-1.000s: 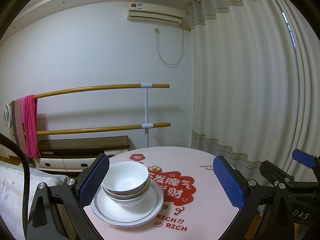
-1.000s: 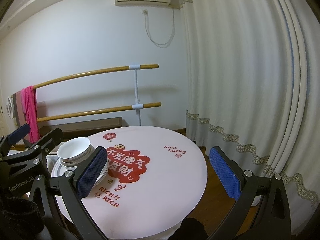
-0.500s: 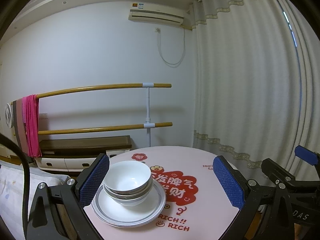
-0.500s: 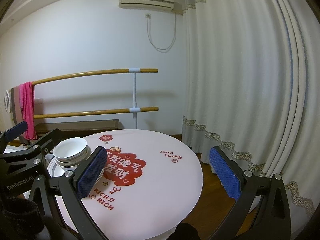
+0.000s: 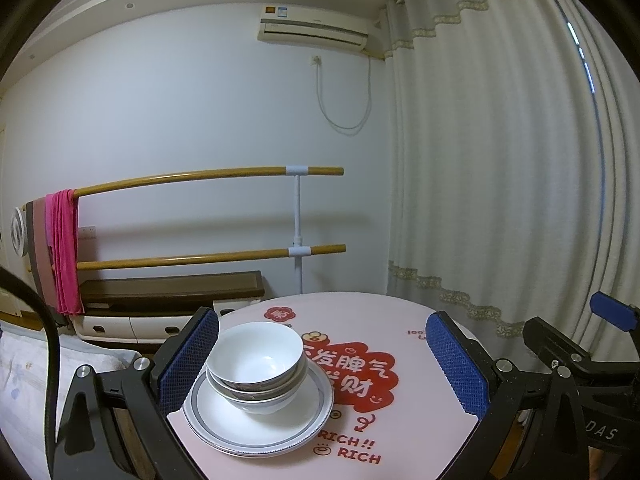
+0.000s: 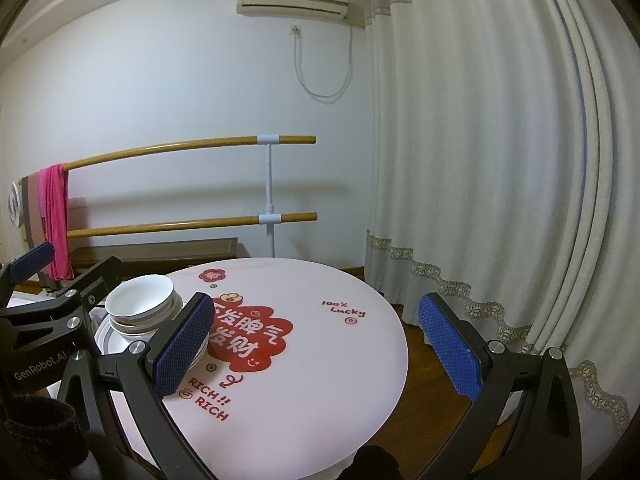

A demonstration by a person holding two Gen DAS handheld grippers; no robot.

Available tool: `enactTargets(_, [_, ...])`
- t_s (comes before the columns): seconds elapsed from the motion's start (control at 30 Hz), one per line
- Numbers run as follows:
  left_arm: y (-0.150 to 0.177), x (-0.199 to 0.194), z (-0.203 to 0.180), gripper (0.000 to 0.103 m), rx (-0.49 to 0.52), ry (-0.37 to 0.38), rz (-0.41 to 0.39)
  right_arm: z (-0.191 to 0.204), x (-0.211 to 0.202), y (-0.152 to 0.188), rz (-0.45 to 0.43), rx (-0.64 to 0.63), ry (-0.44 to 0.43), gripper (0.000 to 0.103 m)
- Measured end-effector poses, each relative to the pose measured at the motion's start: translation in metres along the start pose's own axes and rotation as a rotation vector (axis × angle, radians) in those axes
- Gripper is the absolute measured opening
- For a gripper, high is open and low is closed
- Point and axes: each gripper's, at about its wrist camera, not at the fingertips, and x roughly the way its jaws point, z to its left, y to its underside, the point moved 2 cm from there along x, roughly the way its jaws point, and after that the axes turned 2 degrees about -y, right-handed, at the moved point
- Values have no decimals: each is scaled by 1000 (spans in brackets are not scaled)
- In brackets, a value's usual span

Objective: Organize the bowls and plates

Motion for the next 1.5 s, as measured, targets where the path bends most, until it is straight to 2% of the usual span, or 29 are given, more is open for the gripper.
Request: enactTargets(1.5, [-1,0,3,102,3,-4,1,0,2,-1,0,5,-3,103])
